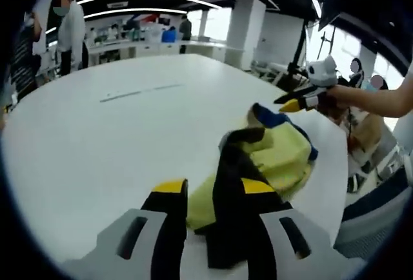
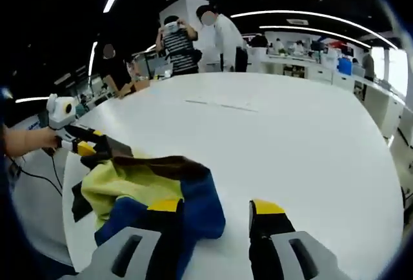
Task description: Fold the garment on the visible template until the final outline fits inside the template.
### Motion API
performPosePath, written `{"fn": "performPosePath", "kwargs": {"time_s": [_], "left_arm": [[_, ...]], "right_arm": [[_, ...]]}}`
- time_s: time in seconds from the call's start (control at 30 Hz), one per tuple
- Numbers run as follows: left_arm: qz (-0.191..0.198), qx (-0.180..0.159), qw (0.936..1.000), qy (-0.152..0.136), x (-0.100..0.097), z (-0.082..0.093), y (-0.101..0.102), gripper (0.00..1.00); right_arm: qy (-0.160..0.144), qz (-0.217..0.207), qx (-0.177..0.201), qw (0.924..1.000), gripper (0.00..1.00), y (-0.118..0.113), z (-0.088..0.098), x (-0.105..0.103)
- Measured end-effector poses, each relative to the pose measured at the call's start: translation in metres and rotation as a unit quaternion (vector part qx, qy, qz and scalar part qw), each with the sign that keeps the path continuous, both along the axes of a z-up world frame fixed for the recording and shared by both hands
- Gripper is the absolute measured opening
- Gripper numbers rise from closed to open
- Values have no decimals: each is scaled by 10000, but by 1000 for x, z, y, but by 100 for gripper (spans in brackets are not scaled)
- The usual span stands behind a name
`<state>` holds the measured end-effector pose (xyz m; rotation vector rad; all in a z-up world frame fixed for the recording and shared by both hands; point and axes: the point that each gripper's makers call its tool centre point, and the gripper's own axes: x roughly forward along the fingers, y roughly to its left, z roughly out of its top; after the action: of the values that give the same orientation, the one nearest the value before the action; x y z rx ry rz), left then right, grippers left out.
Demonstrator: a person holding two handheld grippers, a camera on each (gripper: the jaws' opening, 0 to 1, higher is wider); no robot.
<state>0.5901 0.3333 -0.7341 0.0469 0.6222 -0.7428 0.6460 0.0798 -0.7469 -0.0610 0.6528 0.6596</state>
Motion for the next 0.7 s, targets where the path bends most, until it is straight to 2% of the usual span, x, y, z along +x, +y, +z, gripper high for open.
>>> {"fn": "performPosePath", "kwargs": {"time_s": [0.17, 0.3, 0.43, 0.7], "left_arm": [[-115, 88, 9999, 70, -1, -6, -6, 24], [-123, 25, 9998, 139, -1, -8, -8, 19], [-129, 18, 9998, 156, -1, -9, -9, 15], [-152, -18, 9997, 195, -4, -7, -11, 3]], "right_arm": [[143, 11, -190, 9997, 36, 0, -13, -3], [224, 58, -295, 9993, 34, 2, -20, -6], [287, 55, -245, 9993, 27, 3, -22, -6], [644, -158, -55, 9978, 8, 5, -28, -11]]}}
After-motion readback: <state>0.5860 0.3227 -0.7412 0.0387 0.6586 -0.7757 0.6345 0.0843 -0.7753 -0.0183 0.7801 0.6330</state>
